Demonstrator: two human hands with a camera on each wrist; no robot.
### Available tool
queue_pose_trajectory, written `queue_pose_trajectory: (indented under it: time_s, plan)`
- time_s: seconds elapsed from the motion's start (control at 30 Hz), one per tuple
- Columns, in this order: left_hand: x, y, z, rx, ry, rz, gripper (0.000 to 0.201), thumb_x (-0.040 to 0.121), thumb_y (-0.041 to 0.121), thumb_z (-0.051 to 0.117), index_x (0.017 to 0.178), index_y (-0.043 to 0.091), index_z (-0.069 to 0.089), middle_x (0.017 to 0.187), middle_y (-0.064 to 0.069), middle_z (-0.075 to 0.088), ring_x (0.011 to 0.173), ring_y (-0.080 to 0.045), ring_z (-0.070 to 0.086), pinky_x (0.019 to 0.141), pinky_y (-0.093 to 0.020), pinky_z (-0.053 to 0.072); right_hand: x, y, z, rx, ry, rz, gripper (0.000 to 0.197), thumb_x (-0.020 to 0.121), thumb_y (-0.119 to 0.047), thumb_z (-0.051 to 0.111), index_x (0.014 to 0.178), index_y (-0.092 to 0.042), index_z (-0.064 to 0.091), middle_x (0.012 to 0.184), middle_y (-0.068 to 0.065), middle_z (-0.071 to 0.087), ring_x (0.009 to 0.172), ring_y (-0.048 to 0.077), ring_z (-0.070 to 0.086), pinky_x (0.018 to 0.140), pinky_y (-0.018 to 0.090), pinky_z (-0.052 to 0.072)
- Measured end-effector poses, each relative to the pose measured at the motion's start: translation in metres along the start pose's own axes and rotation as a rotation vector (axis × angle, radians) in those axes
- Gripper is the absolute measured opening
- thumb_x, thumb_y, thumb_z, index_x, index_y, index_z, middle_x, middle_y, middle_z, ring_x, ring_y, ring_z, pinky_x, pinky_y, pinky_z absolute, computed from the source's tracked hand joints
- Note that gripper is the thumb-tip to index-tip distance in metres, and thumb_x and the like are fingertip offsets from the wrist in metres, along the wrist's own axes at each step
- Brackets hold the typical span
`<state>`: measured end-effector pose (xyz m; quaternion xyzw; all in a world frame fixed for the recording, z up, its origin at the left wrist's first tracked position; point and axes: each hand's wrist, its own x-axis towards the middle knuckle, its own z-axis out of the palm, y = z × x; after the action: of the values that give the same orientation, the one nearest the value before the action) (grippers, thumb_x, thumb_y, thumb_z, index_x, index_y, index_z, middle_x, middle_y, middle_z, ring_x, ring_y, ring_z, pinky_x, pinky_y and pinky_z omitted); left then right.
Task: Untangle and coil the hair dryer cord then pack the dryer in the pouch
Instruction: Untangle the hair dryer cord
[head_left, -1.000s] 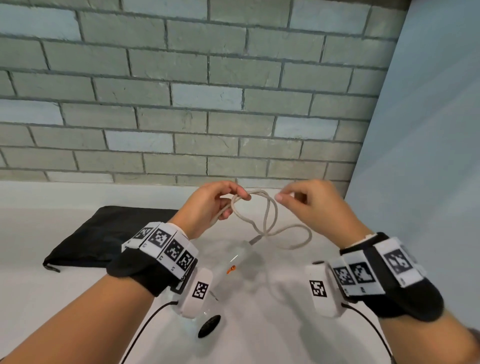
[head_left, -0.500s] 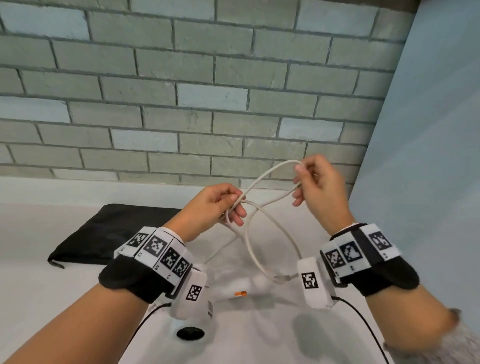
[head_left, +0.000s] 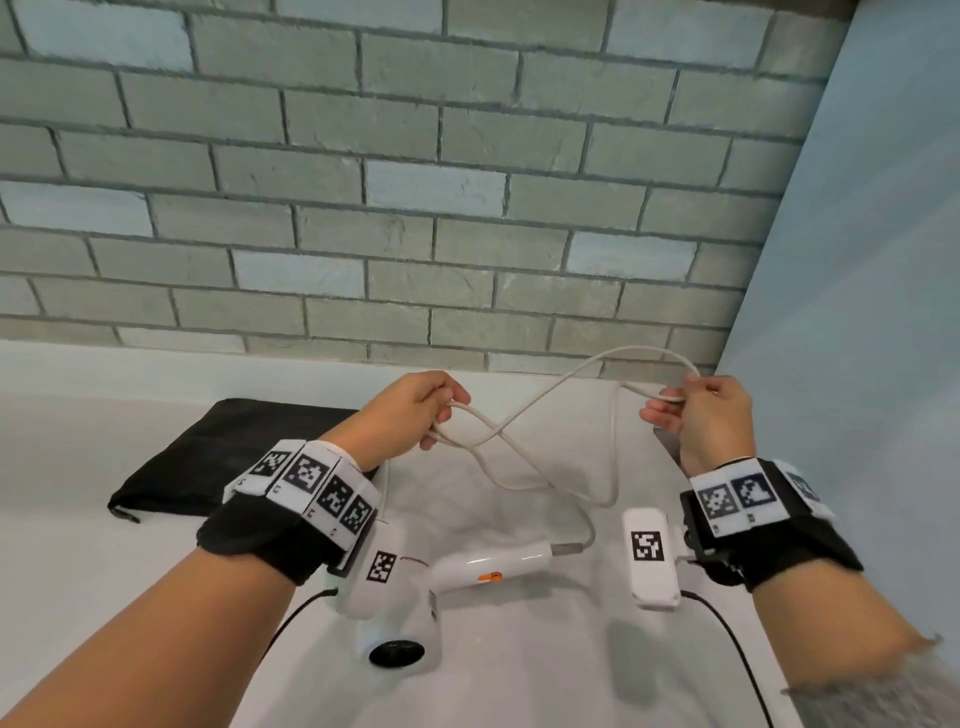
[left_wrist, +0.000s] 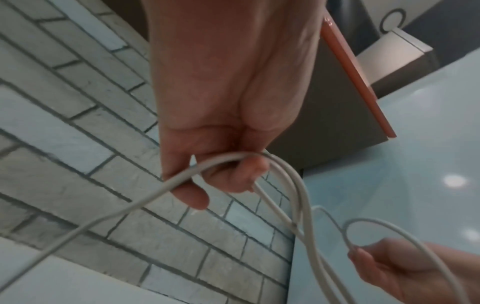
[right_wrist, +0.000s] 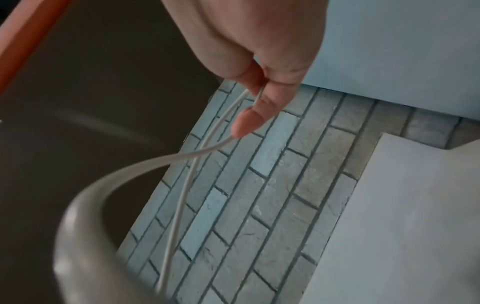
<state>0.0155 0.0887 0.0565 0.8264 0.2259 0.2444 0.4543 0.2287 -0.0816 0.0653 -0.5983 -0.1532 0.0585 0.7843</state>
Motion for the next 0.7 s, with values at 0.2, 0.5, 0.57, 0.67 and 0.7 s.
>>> queue_pose_trajectory:
  time_s: [0.2,0.5,0.57,0.67,0.7]
  plan:
    - [0.001,0.003,0.013,0.081,0.134,0.13,0.025,0.098,0.018,0.031,0.093,0.018,0.056,0.065,0.003,0.042,0.063,-0.015,0.041,0.057,-0.024,0.036,0.0,0.001,0.001,-1.177,-0.29,-0.313,0.04,0.087,-0.01,0.051,0.127,-0.013,0.047,0.132,0.022,0.042,0.116,0.038,0.041,0.1,0.043,0.035]
    - [-0.002,0.015,0.032,0.064,0.228,0.376,0.017,0.097,0.018,0.036,0.098,0.024,0.051,0.062,0.007,0.044,0.055,-0.006,0.041,0.057,-0.021,0.037,-0.061,0.003,0.048,-1.03,-1.054,-0.81,0.023,0.087,-0.012,0.055,0.109,-0.011,0.059,0.092,-0.001,0.054,0.081,0.011,0.041,0.072,0.019,0.027]
    - [-0.002,0.011,0.029,0.031,0.234,0.373,0.017,0.097,0.017,0.036,0.099,0.024,0.051,0.063,0.005,0.045,0.055,-0.004,0.044,0.055,-0.013,0.039,-0.059,0.004,0.049,-0.89,-0.985,-0.815,0.014,0.087,-0.018,0.055,0.094,-0.009,0.062,0.075,-0.01,0.045,0.069,0.002,0.042,0.066,0.02,0.03]
    - [-0.001,0.006,0.023,-0.012,0.238,0.334,0.019,0.097,0.016,0.035,0.098,0.027,0.05,0.062,0.0,0.053,0.055,-0.004,0.051,0.056,-0.01,0.044,-0.058,-0.015,0.046,-0.62,-0.845,-0.769,0.014,0.09,-0.021,0.051,0.081,-0.014,0.06,0.07,-0.009,0.052,0.062,0.002,0.049,0.063,0.018,0.042]
    - [0.0,0.005,0.022,-0.035,0.23,0.32,0.021,0.097,0.016,0.035,0.095,0.03,0.05,0.062,-0.001,0.054,0.054,-0.005,0.053,0.057,-0.012,0.046,-0.059,-0.024,0.046,-0.519,-0.801,-0.711,0.015,0.091,-0.018,0.049,0.08,-0.016,0.058,0.071,-0.005,0.055,0.061,0.005,0.053,0.062,0.019,0.046]
